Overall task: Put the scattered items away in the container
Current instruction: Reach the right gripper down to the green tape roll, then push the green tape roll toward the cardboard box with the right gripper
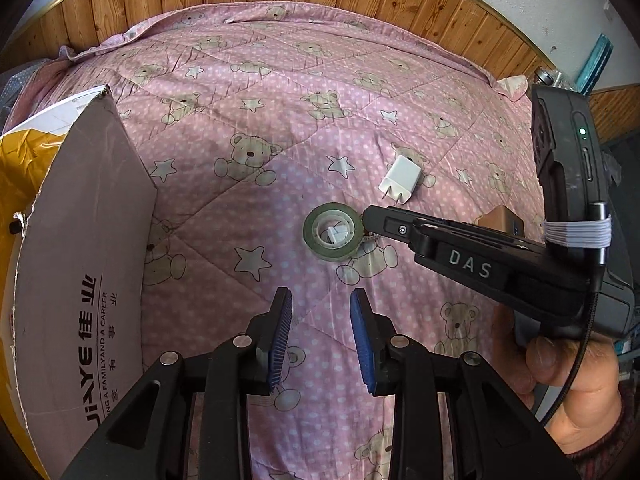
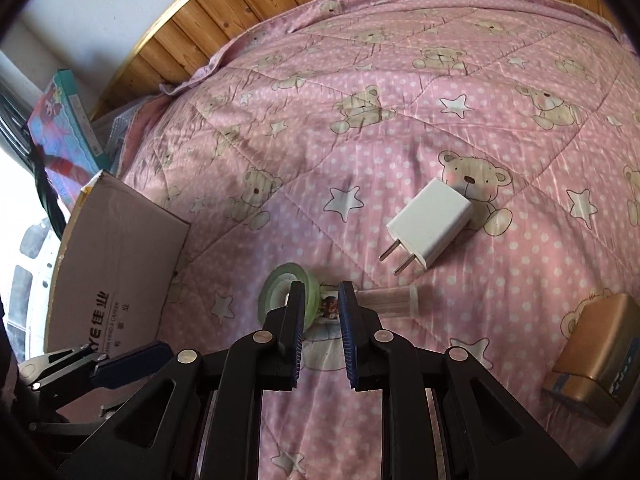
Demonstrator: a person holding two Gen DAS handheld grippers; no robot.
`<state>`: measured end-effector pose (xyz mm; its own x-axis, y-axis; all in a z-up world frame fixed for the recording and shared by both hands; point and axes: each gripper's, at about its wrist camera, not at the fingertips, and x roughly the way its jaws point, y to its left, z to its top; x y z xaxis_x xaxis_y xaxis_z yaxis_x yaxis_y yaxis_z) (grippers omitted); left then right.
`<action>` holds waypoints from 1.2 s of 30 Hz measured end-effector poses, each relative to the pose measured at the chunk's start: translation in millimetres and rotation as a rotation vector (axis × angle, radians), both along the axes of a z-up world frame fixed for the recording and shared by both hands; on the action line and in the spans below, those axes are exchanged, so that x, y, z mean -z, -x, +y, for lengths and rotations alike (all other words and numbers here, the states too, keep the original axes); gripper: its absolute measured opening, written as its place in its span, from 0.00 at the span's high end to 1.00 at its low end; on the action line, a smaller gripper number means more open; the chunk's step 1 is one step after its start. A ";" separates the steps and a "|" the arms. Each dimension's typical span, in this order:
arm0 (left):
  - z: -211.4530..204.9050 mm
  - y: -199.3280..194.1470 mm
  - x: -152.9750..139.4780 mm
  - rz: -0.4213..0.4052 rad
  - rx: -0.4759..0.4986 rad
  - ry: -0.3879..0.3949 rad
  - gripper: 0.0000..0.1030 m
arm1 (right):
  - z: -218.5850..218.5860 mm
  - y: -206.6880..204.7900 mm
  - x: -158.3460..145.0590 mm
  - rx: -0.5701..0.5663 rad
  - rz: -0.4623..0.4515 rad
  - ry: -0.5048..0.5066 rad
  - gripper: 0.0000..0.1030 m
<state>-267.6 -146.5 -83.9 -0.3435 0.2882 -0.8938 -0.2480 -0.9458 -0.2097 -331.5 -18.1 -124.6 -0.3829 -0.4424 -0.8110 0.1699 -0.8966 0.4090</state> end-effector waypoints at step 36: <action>-47.3 46.6 49.5 -0.075 -0.291 -0.049 0.65 | -52.6 -18.2 -7.2 -0.368 0.248 -0.297 0.62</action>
